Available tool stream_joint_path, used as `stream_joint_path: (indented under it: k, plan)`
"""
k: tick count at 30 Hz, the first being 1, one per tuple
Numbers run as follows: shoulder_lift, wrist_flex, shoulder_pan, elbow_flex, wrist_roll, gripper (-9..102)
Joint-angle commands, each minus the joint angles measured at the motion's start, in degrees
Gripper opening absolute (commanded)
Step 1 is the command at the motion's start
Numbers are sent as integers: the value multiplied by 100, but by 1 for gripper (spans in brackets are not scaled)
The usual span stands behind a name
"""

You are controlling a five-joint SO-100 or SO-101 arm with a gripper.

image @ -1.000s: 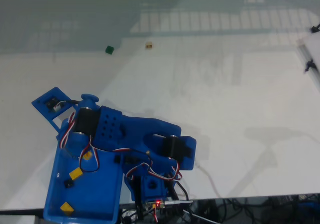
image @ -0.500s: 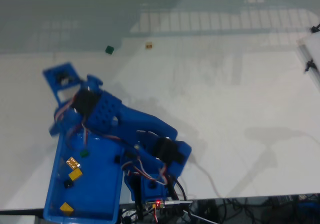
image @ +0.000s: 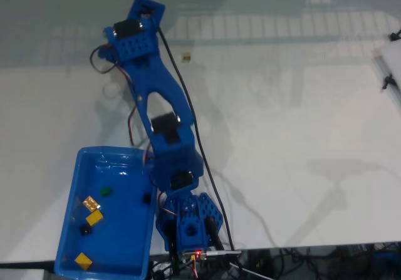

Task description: Pick up all the lego then put into the bin

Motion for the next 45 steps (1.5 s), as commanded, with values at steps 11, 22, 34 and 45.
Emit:
stream_joint_path:
  k: [11,22,34,45]
  plan:
    - [-2443,-483,439,-1916,677,34]
    - [-3313,-352,158,-2883,729,32]
    - [-3806,-237,105,-3665,729,27]
    - [-4421,-9,123,-4412,677,18]
